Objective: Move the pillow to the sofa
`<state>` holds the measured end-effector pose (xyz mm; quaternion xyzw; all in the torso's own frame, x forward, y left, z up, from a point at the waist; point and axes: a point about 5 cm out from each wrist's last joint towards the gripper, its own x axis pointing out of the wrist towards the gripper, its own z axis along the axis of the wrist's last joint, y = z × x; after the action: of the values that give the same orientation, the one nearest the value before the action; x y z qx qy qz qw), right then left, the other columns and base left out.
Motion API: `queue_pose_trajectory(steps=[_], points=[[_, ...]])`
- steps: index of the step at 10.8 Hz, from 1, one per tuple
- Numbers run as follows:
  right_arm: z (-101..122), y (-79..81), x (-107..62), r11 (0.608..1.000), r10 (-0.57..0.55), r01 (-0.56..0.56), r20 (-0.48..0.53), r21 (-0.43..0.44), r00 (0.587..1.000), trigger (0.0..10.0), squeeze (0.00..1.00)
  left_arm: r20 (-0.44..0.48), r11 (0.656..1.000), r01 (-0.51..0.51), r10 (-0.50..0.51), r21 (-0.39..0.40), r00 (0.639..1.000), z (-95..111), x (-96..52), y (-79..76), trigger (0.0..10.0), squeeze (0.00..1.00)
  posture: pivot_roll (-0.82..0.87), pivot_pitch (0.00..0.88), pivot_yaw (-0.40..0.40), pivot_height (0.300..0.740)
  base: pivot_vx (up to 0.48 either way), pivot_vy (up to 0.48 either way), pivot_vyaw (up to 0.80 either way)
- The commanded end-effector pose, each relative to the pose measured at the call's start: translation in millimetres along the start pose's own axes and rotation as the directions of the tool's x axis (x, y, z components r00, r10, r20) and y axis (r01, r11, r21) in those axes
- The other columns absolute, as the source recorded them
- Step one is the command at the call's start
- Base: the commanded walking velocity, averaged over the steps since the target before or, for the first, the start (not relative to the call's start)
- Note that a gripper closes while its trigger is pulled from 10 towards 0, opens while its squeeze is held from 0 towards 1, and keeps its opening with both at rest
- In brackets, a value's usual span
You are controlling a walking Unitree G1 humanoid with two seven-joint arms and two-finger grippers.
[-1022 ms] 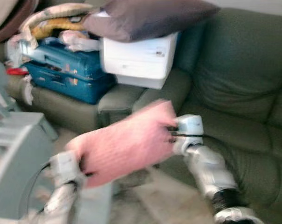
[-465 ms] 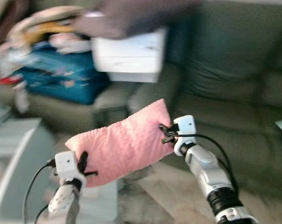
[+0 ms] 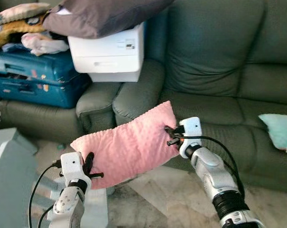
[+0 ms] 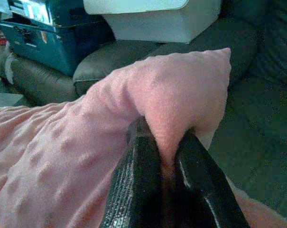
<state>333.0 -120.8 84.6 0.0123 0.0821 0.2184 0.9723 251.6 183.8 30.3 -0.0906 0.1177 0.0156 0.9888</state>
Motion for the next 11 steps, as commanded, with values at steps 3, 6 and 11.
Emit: queue_pose_trajectory(steps=[3,6,11], points=[[7.1,1.2,2.2,1.0,0.012,-0.011,0.023,-0.012,1.0,10.0,0.0,0.02,1.0,0.01,-0.011,0.02,1.0,5.3,-0.7,1.5,10.0,0.0,-0.2,0.043,0.047,0.74,0.0,-0.32,0.0],[6.8,0.5,2.0,1.0,0.01,-0.009,0.02,-0.016,1.0,10.0,0.0,0.016,1.0,0.009,-0.009,0.018,1.0,4.0,-0.9,1.7,10.0,0.0,-0.2,0.042,0.045,0.74,0.0,-0.48,0.0],[7.7,-1.0,2.9,1.0,0.007,-0.007,0.019,-0.021,1.0,10.0,0.0,0.025,1.0,0.007,-0.007,0.01,1.0,5.0,-0.2,2.5,10.0,0.0,-0.2,0.036,0.047,0.74,0.0,-0.288,0.0]])
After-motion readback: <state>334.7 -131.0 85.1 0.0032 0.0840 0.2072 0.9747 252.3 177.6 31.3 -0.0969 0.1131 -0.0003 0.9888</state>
